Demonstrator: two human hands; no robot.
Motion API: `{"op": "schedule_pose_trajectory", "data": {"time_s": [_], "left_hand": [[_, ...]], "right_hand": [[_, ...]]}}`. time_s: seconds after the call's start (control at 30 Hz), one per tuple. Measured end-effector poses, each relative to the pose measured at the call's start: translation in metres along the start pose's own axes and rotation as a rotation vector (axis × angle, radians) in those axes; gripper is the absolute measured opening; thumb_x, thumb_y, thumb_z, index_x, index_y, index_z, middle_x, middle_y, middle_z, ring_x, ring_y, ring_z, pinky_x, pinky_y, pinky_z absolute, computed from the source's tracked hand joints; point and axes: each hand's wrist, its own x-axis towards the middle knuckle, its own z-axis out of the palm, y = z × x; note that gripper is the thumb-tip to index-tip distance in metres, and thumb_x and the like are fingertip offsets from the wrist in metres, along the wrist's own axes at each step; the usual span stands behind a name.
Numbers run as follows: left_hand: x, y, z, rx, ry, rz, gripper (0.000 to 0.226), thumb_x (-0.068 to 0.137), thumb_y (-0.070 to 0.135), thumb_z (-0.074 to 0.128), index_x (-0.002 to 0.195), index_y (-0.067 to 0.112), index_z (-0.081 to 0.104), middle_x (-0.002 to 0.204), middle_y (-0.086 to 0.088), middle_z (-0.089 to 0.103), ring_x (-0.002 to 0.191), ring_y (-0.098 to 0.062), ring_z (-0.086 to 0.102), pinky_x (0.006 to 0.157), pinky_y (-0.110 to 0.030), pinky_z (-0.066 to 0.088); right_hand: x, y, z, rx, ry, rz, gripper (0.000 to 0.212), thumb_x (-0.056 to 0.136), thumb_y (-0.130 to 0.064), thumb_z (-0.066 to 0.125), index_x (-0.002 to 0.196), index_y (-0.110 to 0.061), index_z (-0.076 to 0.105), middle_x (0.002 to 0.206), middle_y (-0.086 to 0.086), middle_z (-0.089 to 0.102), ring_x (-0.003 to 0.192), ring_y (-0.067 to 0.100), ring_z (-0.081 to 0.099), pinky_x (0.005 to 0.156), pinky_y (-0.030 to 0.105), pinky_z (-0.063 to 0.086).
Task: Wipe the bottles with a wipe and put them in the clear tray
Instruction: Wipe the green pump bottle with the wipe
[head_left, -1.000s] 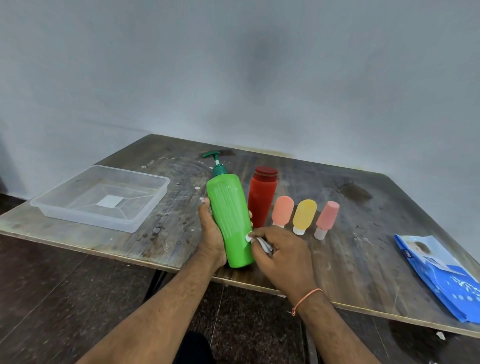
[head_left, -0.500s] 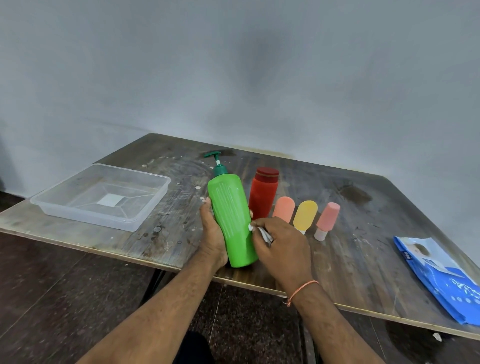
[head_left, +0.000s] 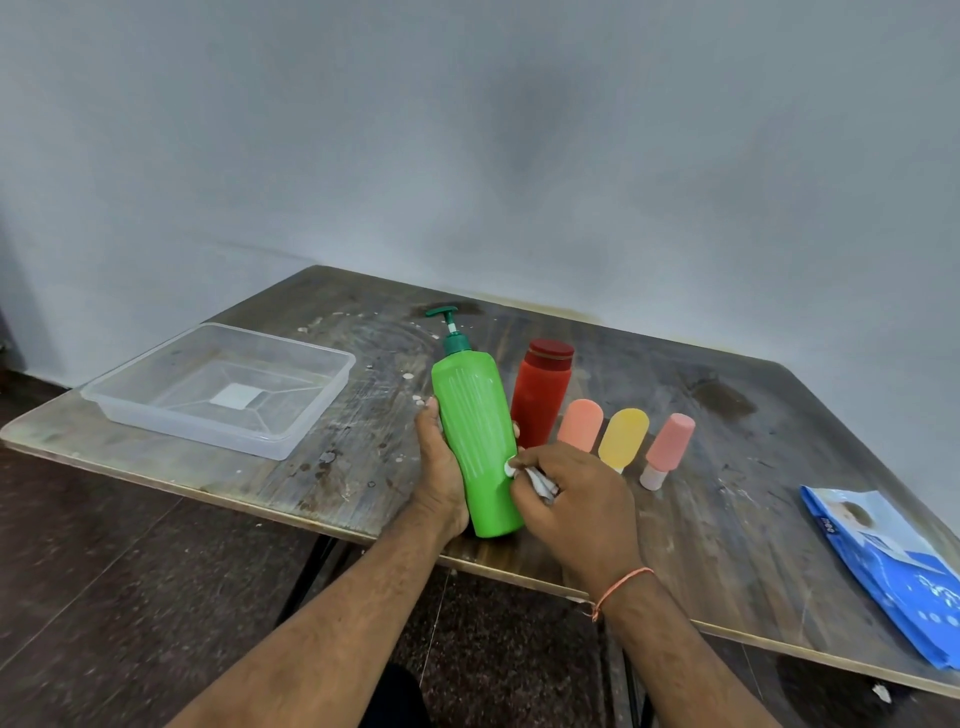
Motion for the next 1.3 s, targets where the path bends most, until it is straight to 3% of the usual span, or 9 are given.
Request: {"op": "schedule_pose_trajectory", "data": {"time_s": [0.23, 0.53, 0.77, 0.87, 1.03, 1.17, 1.3], "left_hand": [[-0.004, 0.003, 0.002, 0.032, -0.004, -0.001, 0.09, 0.097, 0.076, 0.021, 0.103, 0.002, 0.074, 0.091, -0.023, 0.072, 0.079, -0.032, 0.07, 0.075, -0.039, 0.06], [-0.004, 0.003, 0.002, 0.043, -0.004, -0.001, 0.091, 0.096, 0.076, 0.023, 0.11, 0.0, 0.07, 0.093, -0.024, 0.071, 0.082, -0.033, 0.071, 0.077, -0.041, 0.06], [-0.004, 0.004, 0.003, 0.043, -0.002, 0.009, 0.088, 0.096, 0.076, 0.025, 0.105, 0.003, 0.074, 0.093, -0.024, 0.071, 0.081, -0.033, 0.07, 0.077, -0.041, 0.059], [-0.005, 0.004, 0.004, 0.035, 0.014, -0.001, 0.088, 0.096, 0.076, 0.024, 0.099, 0.005, 0.076, 0.091, -0.023, 0.072, 0.08, -0.031, 0.071, 0.078, -0.041, 0.058], [-0.004, 0.004, 0.003, 0.055, 0.022, 0.015, 0.088, 0.095, 0.077, 0.027, 0.104, 0.004, 0.075, 0.094, -0.024, 0.071, 0.082, -0.033, 0.07, 0.078, -0.042, 0.059], [-0.006, 0.004, 0.003, 0.057, 0.032, 0.019, 0.088, 0.097, 0.075, 0.023, 0.093, 0.009, 0.081, 0.093, -0.023, 0.073, 0.083, -0.031, 0.072, 0.08, -0.042, 0.058], [-0.005, 0.004, 0.003, 0.051, 0.023, 0.016, 0.089, 0.094, 0.078, 0.027, 0.098, 0.006, 0.078, 0.094, -0.024, 0.071, 0.083, -0.033, 0.07, 0.082, -0.044, 0.057]], "right_hand": [[0.004, -0.006, 0.005, -0.013, 0.011, -0.005, 0.017, 0.095, -0.035, 0.068, 0.106, -0.032, 0.081, 0.104, -0.017, 0.077, 0.09, 0.005, 0.07, 0.075, 0.034, 0.06], [0.011, -0.01, 0.003, -0.03, 0.018, -0.003, 0.017, 0.093, -0.035, 0.067, 0.102, -0.031, 0.081, 0.099, -0.014, 0.077, 0.086, 0.01, 0.071, 0.072, 0.038, 0.06], [0.012, -0.006, 0.002, -0.091, 0.022, -0.005, 0.017, 0.093, -0.037, 0.066, 0.099, -0.029, 0.08, 0.095, -0.012, 0.076, 0.083, 0.013, 0.07, 0.068, 0.039, 0.059], [0.009, -0.012, 0.004, -0.047, -0.02, -0.047, 0.018, 0.095, -0.036, 0.067, 0.104, -0.03, 0.081, 0.098, -0.013, 0.076, 0.085, 0.011, 0.07, 0.07, 0.039, 0.059], [0.011, -0.012, 0.003, -0.114, 0.014, -0.05, 0.01, 0.09, -0.034, 0.07, 0.094, -0.029, 0.079, 0.09, -0.012, 0.074, 0.079, 0.012, 0.067, 0.066, 0.037, 0.057], [0.013, -0.018, 0.006, -0.111, -0.008, -0.06, 0.014, 0.094, -0.035, 0.068, 0.1, -0.03, 0.08, 0.092, -0.012, 0.073, 0.08, 0.012, 0.067, 0.066, 0.034, 0.055], [0.011, -0.017, 0.003, -0.149, -0.035, -0.094, 0.013, 0.091, -0.036, 0.069, 0.095, -0.03, 0.08, 0.09, -0.014, 0.073, 0.08, 0.011, 0.066, 0.067, 0.033, 0.055]]}}
